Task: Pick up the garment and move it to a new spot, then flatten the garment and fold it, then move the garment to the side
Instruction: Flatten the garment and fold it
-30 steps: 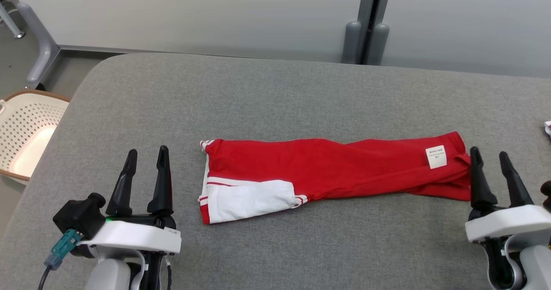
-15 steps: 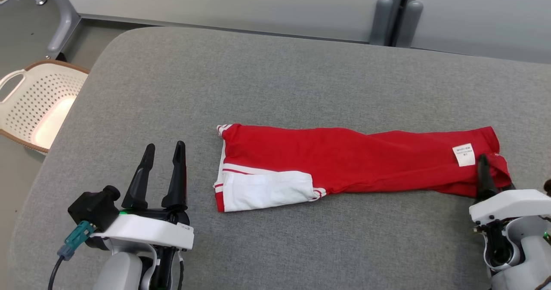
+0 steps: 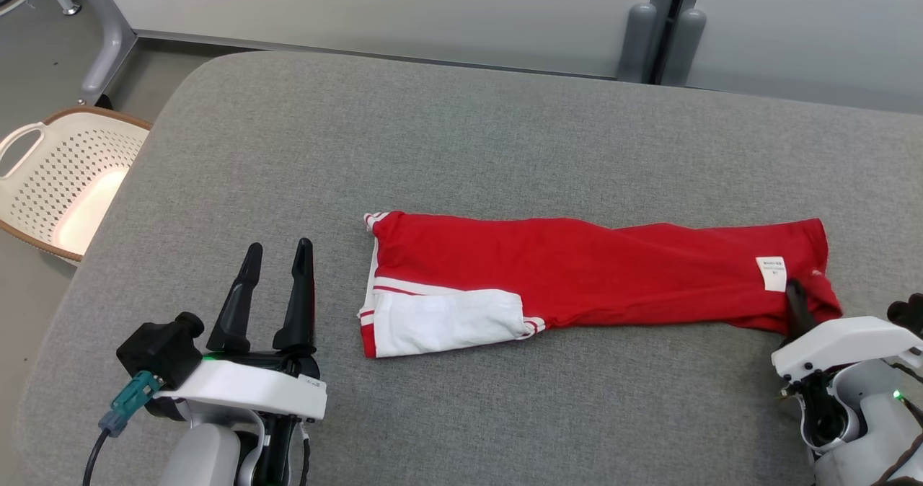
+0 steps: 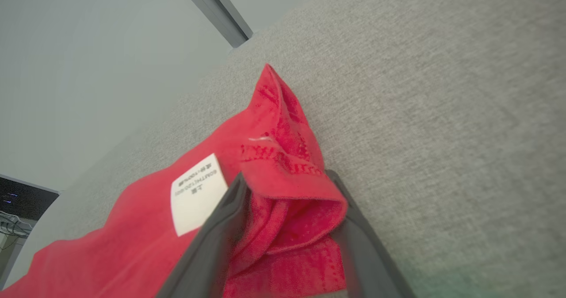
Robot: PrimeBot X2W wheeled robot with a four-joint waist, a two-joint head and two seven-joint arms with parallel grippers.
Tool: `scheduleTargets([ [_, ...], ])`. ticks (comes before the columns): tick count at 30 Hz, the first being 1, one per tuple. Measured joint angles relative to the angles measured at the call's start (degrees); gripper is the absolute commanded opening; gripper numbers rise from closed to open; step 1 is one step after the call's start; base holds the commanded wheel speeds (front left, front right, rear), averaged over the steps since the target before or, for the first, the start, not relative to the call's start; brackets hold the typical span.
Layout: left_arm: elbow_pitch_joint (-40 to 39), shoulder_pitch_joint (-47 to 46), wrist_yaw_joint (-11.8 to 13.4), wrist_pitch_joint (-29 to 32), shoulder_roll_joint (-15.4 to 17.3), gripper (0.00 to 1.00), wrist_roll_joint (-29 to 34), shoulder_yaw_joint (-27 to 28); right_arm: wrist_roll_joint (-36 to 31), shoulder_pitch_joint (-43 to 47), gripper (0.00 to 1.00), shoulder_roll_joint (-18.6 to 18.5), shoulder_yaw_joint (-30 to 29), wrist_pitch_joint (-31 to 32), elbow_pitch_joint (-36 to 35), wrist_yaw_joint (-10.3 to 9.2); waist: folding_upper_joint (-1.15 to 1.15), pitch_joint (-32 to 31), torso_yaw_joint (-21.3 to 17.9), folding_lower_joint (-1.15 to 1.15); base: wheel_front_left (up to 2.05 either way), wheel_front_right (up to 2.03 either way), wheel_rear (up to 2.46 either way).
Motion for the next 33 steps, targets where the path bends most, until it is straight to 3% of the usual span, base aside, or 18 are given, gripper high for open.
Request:
scheduleTargets([
  [10, 0.34, 0.08, 0.00, 0.00, 0.00, 1.00, -0.23, 0.03, -3.26, -0.39, 0.00, -3.45, -3.25, -4.22, 1.82, 0.07, 0.00, -0.82, -0.53, 0.00, 0.00, 0.00, 0.00],
  [14, 0.54, 0.23, 0.00, -0.01, 0.00, 1.00, -0.24, -0.09, -5.91, -0.39, 0.00, -6.62, -5.49, -6.13, 2.50, 0.07, 0.00, -1.28, -0.85, 0.00, 0.00, 0.00, 0.00],
  [21, 0.67, 0.47, 0.00, -0.01, 0.00, 1.00, -0.47, 0.14, -15.26, -0.03, 0.00, -14.22, -14.50, -11.02, 5.82, 0.04, 0.00, -2.10, -1.74, 0.00, 0.00, 0.00, 0.00],
  [27, 0.77, 0.79, 0.00, -0.01, 0.01, 1.00, -0.11, 0.08, -18.04, -2.07, 0.00, -11.37, -15.81, -11.91, 3.25, -0.01, 0.00, -2.58, -2.68, 0.00, 0.00, 0.00, 0.00],
  [33, 0.94, 1.13, 0.00, -0.01, -0.01, 1.00, -0.11, 0.34, -17.02, -2.86, 0.00, -4.39, -8.08, -11.05, -7.20, -0.01, 0.00, -3.57, -3.50, 0.00, 0.00, 0.00, 0.00],
])
